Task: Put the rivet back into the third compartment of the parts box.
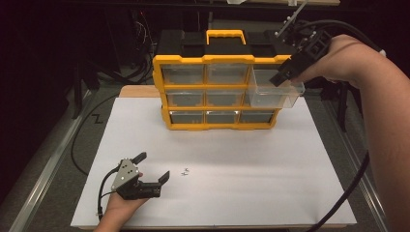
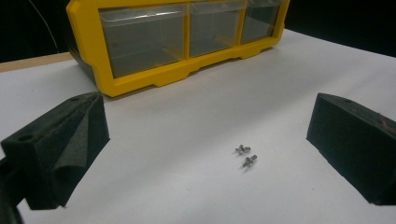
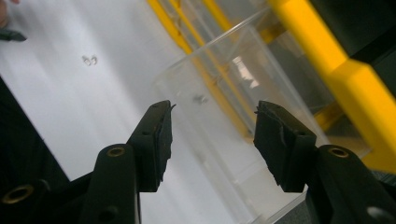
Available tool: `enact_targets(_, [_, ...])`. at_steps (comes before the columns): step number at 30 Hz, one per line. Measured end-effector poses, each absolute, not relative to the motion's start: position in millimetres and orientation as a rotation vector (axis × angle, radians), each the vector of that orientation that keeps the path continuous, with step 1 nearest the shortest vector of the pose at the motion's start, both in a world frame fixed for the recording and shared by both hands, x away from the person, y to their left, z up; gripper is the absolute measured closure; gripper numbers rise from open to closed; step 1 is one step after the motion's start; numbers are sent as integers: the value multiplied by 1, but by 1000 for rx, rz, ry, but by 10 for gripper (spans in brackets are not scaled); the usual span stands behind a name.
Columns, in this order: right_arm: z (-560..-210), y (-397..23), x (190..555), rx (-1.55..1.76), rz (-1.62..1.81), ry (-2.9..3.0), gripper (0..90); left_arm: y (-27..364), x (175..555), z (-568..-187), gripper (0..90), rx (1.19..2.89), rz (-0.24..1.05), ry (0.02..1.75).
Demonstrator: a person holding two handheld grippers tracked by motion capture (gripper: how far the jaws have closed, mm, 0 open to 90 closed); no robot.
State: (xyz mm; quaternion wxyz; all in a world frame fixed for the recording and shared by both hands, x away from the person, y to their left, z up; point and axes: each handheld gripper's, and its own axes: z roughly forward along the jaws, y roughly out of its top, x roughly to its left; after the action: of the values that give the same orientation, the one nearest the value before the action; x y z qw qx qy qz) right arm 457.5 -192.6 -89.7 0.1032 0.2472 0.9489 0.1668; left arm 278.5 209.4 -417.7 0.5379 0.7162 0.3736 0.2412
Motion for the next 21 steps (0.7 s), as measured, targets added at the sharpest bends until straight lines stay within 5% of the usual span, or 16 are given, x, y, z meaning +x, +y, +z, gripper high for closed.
enact_targets(12, [-107, -209, 403, 702, 484, 2835, 454, 209, 279, -417, 4, 1704, 574, 895])
enact_targets(21, [-153, -208, 383, 699, 495, 2875, 351, 208, 279, -417, 4, 1700, 573, 891])
